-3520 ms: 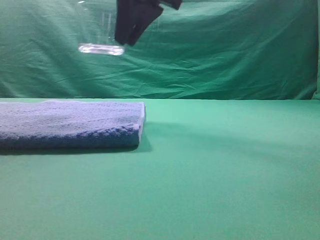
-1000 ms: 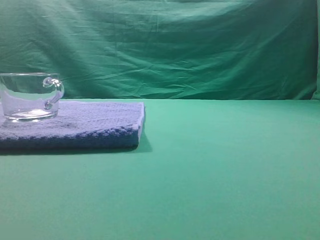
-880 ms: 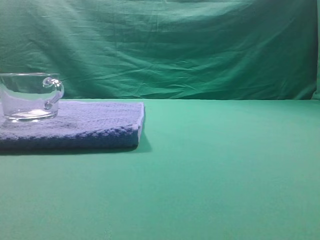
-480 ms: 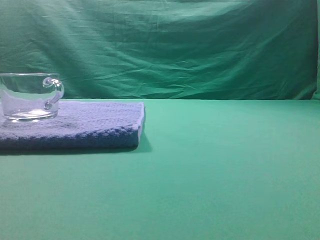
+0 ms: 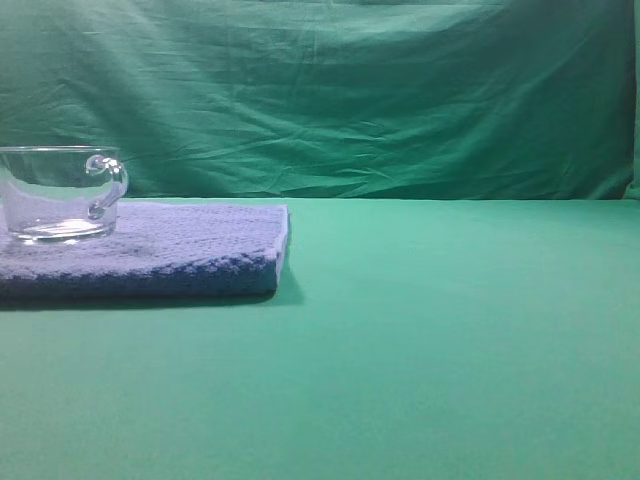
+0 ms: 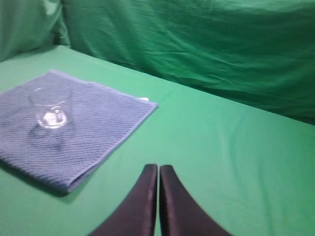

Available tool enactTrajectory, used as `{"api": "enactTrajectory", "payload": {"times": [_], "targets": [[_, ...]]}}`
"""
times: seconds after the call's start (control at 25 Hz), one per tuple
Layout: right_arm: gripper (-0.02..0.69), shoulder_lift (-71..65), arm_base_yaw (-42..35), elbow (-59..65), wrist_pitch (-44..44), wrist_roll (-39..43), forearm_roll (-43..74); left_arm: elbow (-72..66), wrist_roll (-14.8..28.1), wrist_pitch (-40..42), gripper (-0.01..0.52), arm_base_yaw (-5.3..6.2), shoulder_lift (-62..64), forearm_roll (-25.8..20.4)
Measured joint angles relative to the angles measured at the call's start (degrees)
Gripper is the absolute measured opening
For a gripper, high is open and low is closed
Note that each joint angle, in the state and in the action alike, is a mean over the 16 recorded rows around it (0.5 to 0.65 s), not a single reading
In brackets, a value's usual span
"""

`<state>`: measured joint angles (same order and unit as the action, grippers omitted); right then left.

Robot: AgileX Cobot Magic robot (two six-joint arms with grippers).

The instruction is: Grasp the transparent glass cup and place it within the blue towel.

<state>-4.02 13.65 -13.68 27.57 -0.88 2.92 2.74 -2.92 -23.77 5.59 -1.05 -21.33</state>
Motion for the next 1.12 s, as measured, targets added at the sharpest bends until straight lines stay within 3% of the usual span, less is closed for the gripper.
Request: {"api": "enactTrajectory", "payload": {"times": [0.44, 1.12], "targets": [[0.000, 4.6, -10.8, 12.7, -4.9, 0.3, -1.5, 0.0, 0.0, 0.0, 0.000, 0.00, 0.0, 0.0], [0.000, 4.6, -13.6, 15.3, -5.1, 0.2, -2.7, 0.0, 0.0, 0.0, 0.000, 0.00, 0.0, 0.0]]}}
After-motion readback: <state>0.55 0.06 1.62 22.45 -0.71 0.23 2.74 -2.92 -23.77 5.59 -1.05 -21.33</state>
